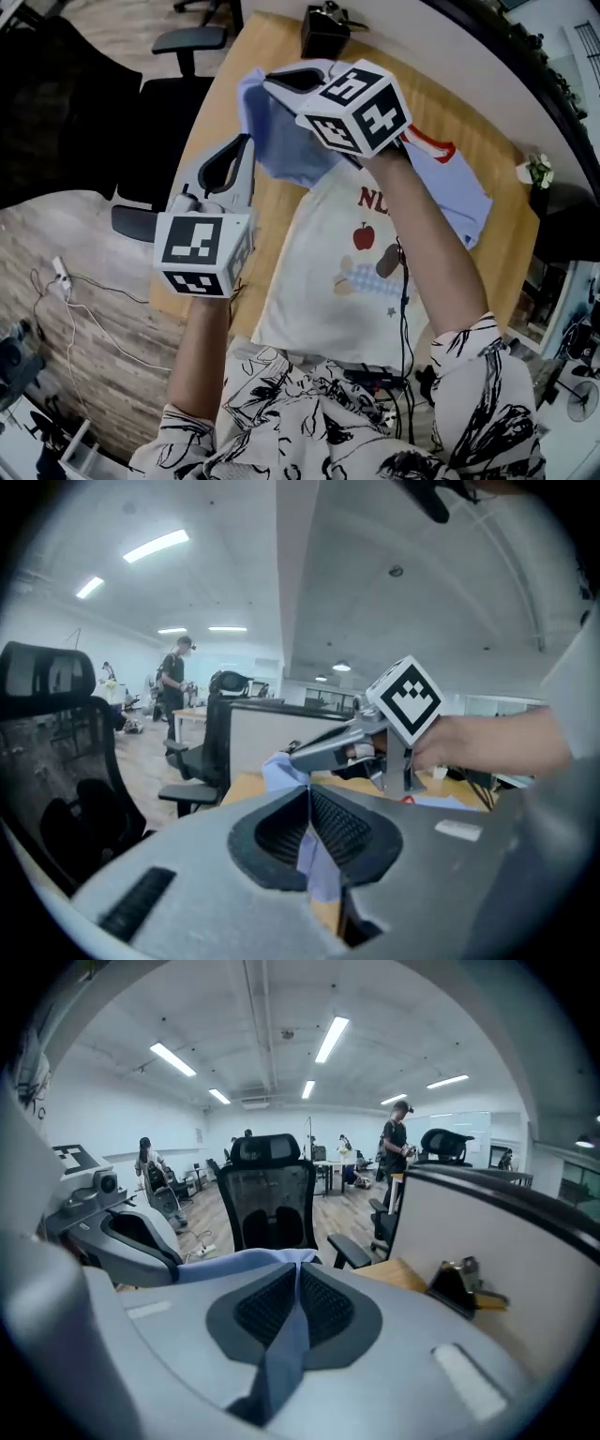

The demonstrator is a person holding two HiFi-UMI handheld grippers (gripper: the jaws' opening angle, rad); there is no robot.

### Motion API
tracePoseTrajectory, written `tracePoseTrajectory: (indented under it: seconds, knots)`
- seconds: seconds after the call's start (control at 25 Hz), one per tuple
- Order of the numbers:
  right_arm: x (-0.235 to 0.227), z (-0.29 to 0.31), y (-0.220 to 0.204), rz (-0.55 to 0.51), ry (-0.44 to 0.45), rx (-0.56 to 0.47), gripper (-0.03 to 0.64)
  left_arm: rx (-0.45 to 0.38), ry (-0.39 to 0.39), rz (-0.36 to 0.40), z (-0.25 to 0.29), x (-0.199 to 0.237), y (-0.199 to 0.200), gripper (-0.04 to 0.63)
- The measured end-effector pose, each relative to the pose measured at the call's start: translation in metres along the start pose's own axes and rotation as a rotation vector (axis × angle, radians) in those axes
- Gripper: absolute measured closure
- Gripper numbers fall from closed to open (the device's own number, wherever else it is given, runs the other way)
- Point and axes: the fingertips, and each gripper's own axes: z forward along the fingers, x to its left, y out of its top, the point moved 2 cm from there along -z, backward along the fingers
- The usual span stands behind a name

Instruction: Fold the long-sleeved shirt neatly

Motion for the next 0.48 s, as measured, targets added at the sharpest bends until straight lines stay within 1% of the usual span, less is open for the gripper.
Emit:
tracePoseTrajectory:
  seconds: [0.12,0.24,0.36,0.48]
  knots:
    - [-0.013,-0.061,0.007,-0.009,-0.036,-0.048,0.591,-0.054,-0.052,0.041,0.004,-0.053,0.034,0.577]
    - [-0.030,-0.120,0.000,-0.008,-0.088,-0.080,0.591,-0.071,-0.106,0.089,0.015,-0.107,0.055,0.577]
    - [-0.047,-0.172,-0.020,0.011,-0.138,-0.095,0.591,-0.058,-0.158,0.157,0.031,-0.160,0.063,0.577]
    - [-0.059,-0.213,-0.056,0.023,-0.180,-0.089,0.591,-0.009,-0.205,0.228,0.047,-0.210,0.053,0.575]
